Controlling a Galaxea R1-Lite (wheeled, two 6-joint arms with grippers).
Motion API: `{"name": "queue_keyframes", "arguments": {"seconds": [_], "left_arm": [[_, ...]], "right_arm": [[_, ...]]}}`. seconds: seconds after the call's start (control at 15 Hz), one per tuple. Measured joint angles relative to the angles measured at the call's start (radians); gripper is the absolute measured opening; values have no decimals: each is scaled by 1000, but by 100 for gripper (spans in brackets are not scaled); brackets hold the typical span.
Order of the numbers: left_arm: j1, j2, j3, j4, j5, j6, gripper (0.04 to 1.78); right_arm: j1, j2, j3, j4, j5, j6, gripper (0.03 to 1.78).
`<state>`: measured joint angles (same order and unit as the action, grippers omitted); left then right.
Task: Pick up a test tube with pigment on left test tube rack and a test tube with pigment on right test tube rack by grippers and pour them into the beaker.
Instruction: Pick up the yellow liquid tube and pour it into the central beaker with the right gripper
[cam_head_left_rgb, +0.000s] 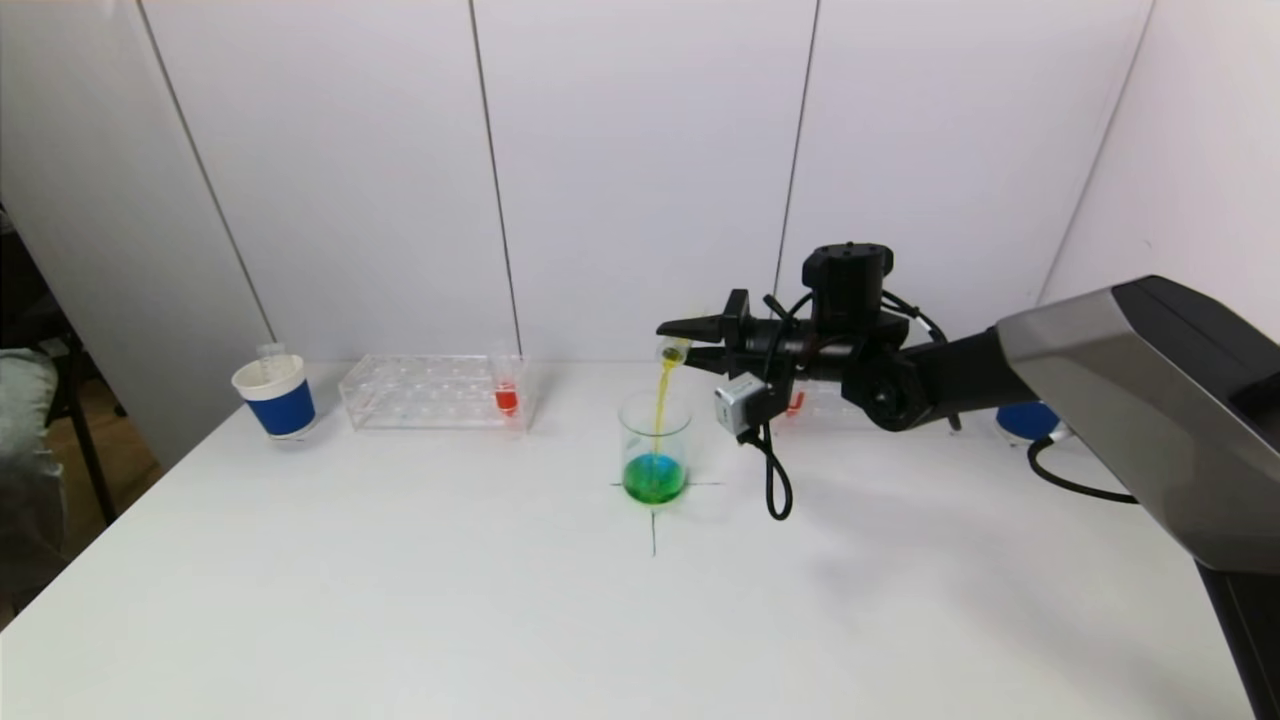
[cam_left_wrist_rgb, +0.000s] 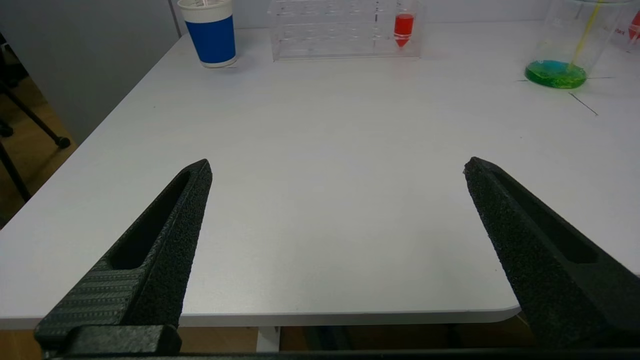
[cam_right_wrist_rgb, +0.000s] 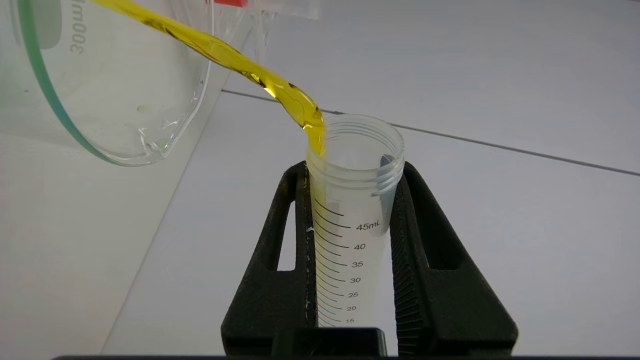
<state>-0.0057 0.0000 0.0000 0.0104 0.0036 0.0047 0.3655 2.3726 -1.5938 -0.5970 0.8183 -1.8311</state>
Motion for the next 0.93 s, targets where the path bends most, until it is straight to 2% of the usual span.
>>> {"name": "queue_keyframes", "arguments": {"seconds": [0.27, 0.47, 0.93], "left_arm": [[0, 0, 0, 0, 0, 0, 176], [0, 0, 0, 0, 0, 0, 176], [0, 0, 0, 0, 0, 0, 176]], "right_arm": [[8, -3, -4, 7, -12, -47, 48], [12, -13, -9, 48, -29, -100, 48], [24, -33, -5, 79, -65, -171, 48]]}}
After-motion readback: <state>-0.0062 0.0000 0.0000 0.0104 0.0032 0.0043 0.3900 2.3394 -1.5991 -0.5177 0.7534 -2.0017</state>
